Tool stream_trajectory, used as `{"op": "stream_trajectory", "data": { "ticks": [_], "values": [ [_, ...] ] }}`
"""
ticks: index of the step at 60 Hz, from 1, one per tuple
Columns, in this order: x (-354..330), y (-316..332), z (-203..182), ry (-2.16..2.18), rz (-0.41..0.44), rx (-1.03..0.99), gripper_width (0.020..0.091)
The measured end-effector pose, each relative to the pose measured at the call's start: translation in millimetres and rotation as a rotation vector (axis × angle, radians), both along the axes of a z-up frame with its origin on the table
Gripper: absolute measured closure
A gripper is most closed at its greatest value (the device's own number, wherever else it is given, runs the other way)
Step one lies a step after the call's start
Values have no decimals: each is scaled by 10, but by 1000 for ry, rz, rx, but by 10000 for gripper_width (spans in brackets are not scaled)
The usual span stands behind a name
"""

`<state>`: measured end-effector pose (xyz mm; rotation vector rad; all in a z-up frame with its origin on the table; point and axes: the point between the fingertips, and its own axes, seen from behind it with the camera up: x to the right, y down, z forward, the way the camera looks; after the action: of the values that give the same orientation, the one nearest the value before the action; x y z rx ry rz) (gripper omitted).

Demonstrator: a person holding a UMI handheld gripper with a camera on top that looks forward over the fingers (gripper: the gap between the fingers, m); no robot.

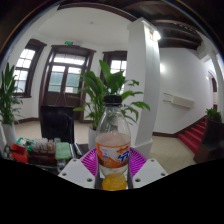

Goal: Pour water

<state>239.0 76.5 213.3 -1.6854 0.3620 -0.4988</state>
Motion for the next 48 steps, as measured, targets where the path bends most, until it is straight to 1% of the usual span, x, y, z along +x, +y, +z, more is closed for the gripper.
{"op": "stream_trajectory", "data": {
  "ticks": [7,13,18,19,21,26,30,33,34,36,39,40,41,42,43,44,45,48],
  "values": [
    [227,103,-447,50,-3,-30,734],
    [261,205,-665,93,34,-7,735],
    [266,254,-875,114,42,-8,734],
    [269,248,-927,122,42,-12,701],
    [282,232,-867,114,41,33,714],
    [289,204,-884,149,41,80,715],
    [296,202,-873,156,44,92,699],
    [287,208,-872,151,51,89,670],
    [289,209,-873,150,52,88,643],
    [291,212,-879,150,54,88,630],
    [280,202,-879,146,55,82,586],
    [271,197,-889,144,58,74,557],
    [263,191,-903,144,59,64,508],
    [254,186,-922,144,60,49,444],
    [239,179,-939,142,65,35,433],
    [218,168,-955,139,73,23,392],
    [192,157,-966,136,82,14,370],
    [90,97,-991,135,111,0,348]
  ]
}}
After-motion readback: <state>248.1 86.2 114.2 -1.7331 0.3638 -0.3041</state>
